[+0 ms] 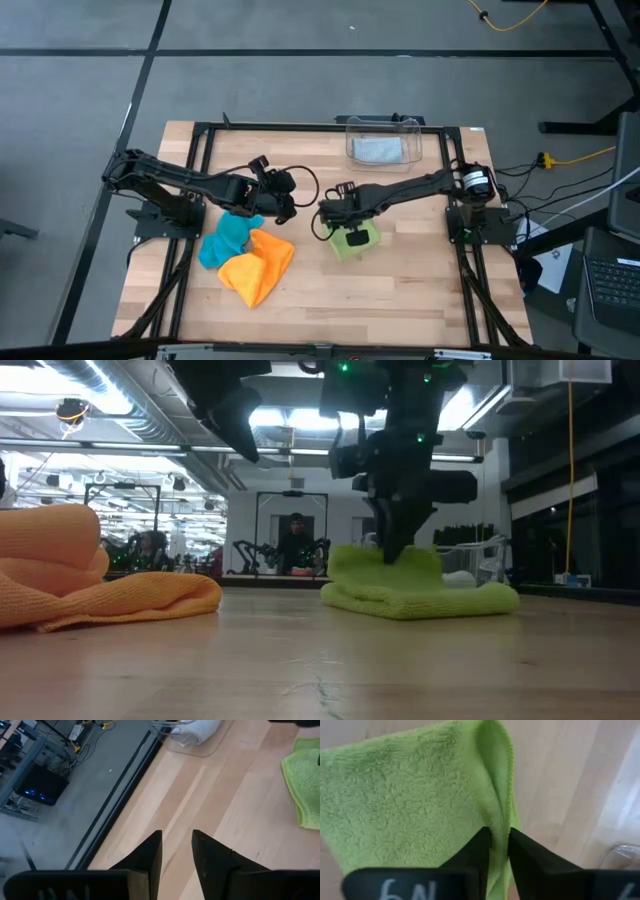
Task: Fold microfiber towels
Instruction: Fold the green microfiber
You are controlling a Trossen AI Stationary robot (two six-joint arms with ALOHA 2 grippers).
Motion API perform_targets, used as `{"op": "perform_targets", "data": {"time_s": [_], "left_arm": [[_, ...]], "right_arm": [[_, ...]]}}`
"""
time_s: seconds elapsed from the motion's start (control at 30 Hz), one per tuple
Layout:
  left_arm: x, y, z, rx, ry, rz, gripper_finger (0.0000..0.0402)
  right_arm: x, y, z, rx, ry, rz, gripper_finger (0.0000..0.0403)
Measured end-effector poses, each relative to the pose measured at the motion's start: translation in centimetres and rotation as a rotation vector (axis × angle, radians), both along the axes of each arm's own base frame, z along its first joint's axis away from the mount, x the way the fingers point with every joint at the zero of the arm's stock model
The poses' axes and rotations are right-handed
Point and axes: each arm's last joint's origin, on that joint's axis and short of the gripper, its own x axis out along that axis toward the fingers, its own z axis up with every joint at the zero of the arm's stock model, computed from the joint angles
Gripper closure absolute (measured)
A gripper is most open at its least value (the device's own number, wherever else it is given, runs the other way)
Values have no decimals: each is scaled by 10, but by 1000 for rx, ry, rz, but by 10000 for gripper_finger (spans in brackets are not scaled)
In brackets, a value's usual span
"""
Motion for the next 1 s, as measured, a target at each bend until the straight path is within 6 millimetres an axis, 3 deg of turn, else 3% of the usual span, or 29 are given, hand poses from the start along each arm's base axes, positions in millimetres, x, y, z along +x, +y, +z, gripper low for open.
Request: {"op": "perform_targets", "data": {"time_s": [0.23, 0.57, 0.77, 1.0], "left_arm": [[0, 0, 0, -1, -1, 1, 302], [1, 0, 0, -3, -8, 2, 302], [1, 0, 0, -13, -15, 7, 302], [1, 0, 0, -22, -28, 14, 302]], "right_arm": [[-5, -1, 16, 1, -6, -6, 286], [-44, 11, 29, 20, 216, -249, 296], [-85, 36, 19, 74, 337, -244, 302], [-143, 46, 12, 144, 131, -381, 303]]}}
